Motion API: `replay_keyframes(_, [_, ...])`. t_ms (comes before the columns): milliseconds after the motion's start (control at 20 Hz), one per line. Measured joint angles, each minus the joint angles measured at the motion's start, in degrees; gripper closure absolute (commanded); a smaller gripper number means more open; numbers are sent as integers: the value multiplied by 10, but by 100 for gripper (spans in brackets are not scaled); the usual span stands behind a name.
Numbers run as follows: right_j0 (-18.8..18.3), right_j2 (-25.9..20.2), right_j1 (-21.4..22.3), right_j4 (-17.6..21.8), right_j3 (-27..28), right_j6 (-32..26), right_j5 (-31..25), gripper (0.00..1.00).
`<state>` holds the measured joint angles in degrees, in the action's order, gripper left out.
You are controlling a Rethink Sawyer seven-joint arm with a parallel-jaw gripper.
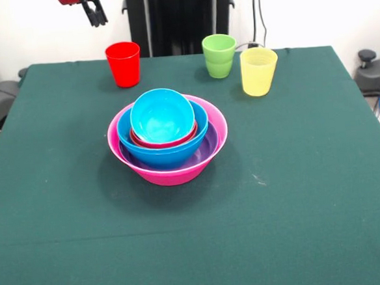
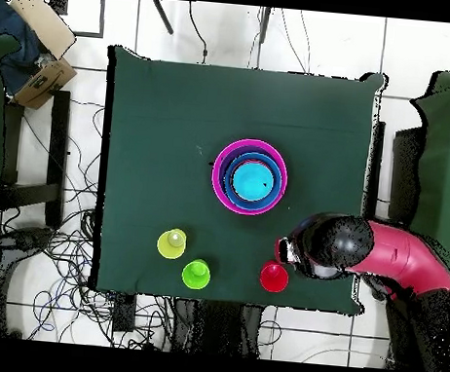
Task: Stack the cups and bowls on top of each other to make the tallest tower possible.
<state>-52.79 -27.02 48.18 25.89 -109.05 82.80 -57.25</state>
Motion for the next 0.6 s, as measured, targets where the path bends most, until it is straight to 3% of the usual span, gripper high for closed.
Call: replay_keyframes(600, [0,-14,9,0,0,0,0,100])
